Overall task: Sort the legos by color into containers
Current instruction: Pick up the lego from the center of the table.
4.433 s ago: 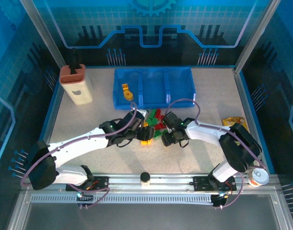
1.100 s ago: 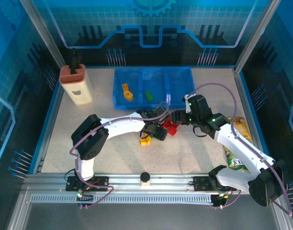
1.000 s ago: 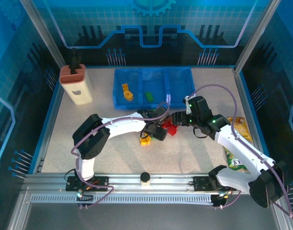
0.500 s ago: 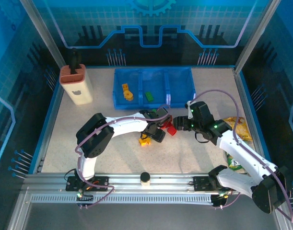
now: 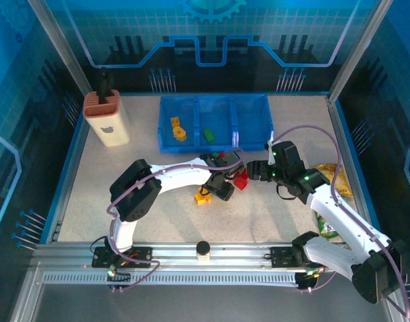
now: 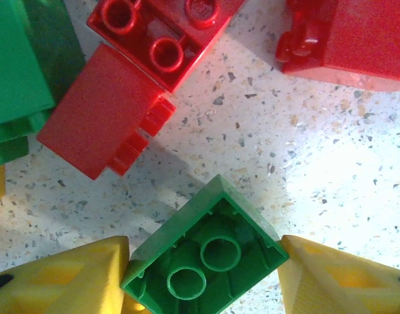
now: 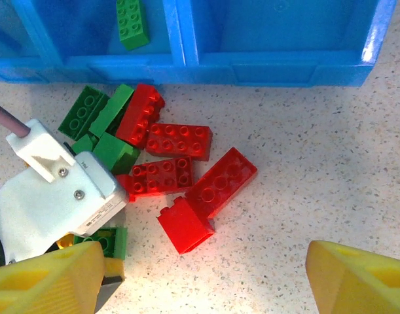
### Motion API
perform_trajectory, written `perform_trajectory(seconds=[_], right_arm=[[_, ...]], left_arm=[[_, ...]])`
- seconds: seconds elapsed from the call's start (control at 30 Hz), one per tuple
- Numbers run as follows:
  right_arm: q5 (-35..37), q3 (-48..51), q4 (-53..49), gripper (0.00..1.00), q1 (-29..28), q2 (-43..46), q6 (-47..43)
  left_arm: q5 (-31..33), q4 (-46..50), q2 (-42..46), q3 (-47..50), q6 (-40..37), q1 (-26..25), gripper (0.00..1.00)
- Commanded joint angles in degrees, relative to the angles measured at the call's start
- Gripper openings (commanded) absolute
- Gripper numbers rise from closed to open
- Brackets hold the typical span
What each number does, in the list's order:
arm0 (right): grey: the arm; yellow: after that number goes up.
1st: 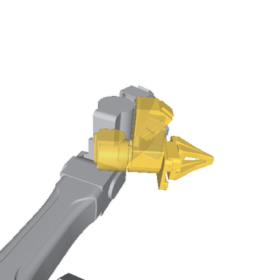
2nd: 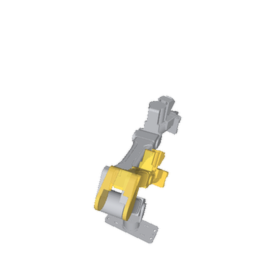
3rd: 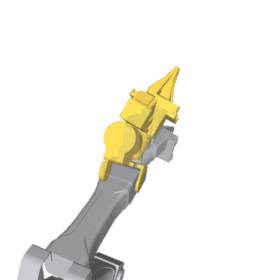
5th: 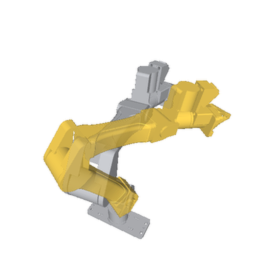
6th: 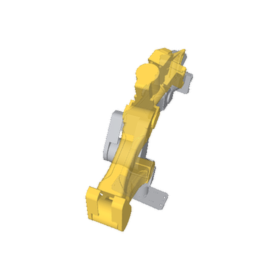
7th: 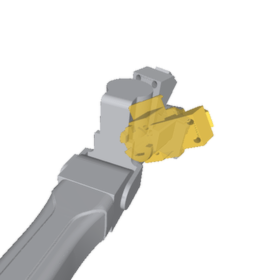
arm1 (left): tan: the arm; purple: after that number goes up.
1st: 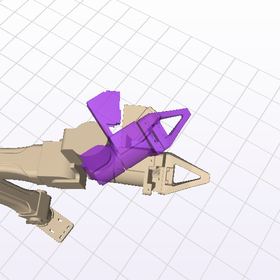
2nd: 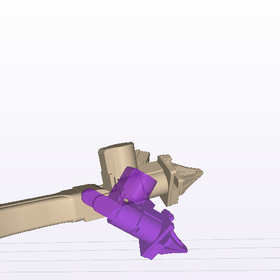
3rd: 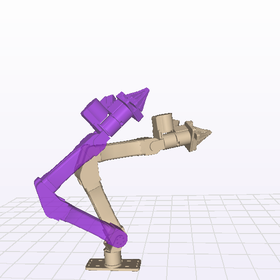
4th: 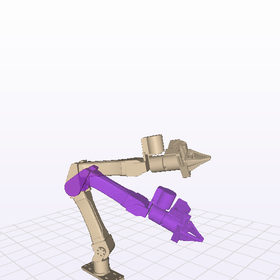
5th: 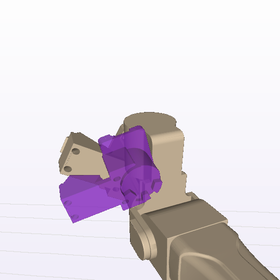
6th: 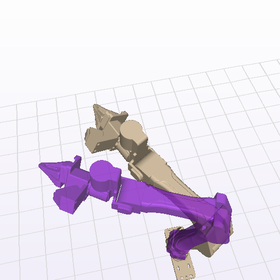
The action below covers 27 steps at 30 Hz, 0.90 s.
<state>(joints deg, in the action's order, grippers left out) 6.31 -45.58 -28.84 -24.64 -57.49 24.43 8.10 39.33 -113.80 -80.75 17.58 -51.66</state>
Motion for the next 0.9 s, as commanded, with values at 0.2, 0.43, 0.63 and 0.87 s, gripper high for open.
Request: perform_trajectory(seconds=[0.2,0.43,0.63,0.87], right_arm=[[-1.49,3.06,-0.51,0.81,1.94,2.98,0.23],[-2.00,3.65,-1.04,0.82,2.82,4.14,0.18],[-2.34,4.05,-1.13,0.82,3.11,4.87,0.53],[-2.26,4.79,-1.20,0.82,3.28,5.79,0.96]], left_arm=[[-1.77,2.67,-2.74,-2.12,-0.80,-0.92,0.61],[-2.03,3.00,-3.18,-2.39,-0.77,-1.41,0.64],[-2.47,3.47,-3.27,-2.59,-1.12,-1.69,0.68],[-1.88,3.49,-3.66,-2.22,-1.00,-1.87,0.56]])
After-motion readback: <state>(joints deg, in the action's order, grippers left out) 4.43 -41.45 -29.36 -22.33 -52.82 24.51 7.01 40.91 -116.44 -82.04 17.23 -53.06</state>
